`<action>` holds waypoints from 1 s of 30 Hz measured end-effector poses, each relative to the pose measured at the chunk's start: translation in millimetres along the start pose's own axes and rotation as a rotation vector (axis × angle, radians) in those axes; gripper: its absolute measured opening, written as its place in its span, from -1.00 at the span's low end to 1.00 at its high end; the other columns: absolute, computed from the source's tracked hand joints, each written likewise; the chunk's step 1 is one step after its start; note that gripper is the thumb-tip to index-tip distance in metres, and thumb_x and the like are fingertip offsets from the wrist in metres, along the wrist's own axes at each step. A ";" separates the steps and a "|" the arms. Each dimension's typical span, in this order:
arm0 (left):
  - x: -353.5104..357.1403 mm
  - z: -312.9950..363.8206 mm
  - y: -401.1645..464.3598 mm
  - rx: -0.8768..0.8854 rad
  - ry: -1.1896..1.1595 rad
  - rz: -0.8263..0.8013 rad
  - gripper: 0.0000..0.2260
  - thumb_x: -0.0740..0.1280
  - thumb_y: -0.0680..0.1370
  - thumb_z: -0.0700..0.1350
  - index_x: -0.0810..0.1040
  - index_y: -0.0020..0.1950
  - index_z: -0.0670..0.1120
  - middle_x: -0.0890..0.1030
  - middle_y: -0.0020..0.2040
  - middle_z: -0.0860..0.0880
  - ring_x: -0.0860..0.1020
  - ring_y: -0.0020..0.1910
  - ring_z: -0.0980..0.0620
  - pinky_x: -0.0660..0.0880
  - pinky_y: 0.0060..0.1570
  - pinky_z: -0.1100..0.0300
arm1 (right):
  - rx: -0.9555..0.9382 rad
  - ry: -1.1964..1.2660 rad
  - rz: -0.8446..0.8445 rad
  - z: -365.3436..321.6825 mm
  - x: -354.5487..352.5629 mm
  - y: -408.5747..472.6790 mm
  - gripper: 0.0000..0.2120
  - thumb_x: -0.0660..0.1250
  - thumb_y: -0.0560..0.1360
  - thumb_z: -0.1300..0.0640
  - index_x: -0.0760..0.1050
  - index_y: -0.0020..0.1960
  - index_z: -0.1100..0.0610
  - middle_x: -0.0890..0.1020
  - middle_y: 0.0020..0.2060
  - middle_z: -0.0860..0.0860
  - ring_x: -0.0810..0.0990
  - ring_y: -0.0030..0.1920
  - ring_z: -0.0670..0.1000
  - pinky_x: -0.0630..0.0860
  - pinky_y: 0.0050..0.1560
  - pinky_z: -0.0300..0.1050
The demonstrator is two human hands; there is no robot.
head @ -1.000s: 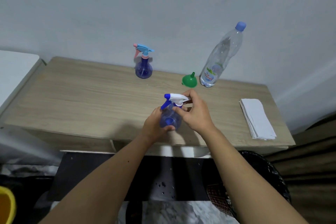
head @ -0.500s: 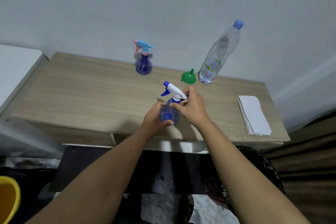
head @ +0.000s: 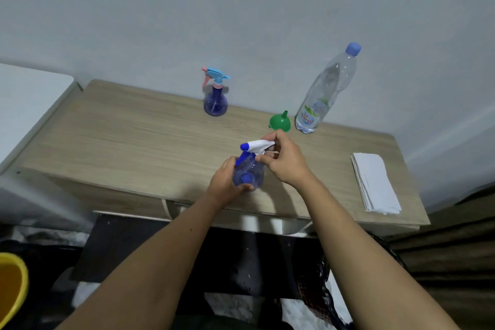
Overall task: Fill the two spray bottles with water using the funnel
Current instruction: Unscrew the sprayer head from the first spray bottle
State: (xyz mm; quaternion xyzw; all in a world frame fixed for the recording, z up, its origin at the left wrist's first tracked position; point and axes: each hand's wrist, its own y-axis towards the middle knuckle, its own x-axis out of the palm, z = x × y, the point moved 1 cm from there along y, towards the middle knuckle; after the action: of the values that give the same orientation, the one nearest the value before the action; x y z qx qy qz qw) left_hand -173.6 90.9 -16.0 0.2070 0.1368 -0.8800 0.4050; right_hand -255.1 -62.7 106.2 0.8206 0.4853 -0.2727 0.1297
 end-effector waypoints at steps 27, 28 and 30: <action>-3.3 1.5 -3.6 -0.016 -0.054 -0.055 -0.27 0.65 0.32 -0.01 0.43 0.42 0.08 0.56 0.34 0.05 0.59 0.28 0.04 0.58 0.29 -0.04 | -0.071 -0.237 -0.047 -15.4 -6.6 -2.7 -0.60 0.64 0.32 0.20 0.42 -0.09 0.06 0.65 -0.26 -0.02 0.58 -0.28 -0.02 0.46 -0.26 -0.09; -3.3 1.9 -3.8 -0.017 -0.055 -0.056 -0.28 0.65 0.32 0.00 0.43 0.42 0.09 0.56 0.34 0.05 0.59 0.28 0.04 0.58 0.28 -0.03 | -0.071 -0.229 -0.033 -16.1 -5.0 -2.8 -0.56 0.67 0.30 0.16 0.41 -0.09 0.06 0.66 -0.23 0.00 0.60 -0.26 0.00 0.47 -0.26 -0.08; -3.5 2.3 -3.8 -0.016 -0.048 -0.064 -0.29 0.64 0.33 0.00 0.43 0.42 0.09 0.56 0.33 0.05 0.59 0.28 0.03 0.58 0.27 -0.03 | -0.061 -0.214 0.009 -14.4 -1.6 -2.1 -0.51 0.71 0.26 0.15 0.39 -0.13 0.02 0.67 -0.21 0.03 0.64 -0.23 0.05 0.50 -0.24 -0.05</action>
State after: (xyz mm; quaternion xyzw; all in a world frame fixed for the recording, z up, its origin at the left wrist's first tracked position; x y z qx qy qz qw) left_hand -175.1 94.7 -12.0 0.1782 0.1404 -0.8961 0.3815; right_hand -252.9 -55.9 119.0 0.7845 0.4733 -0.3433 0.2069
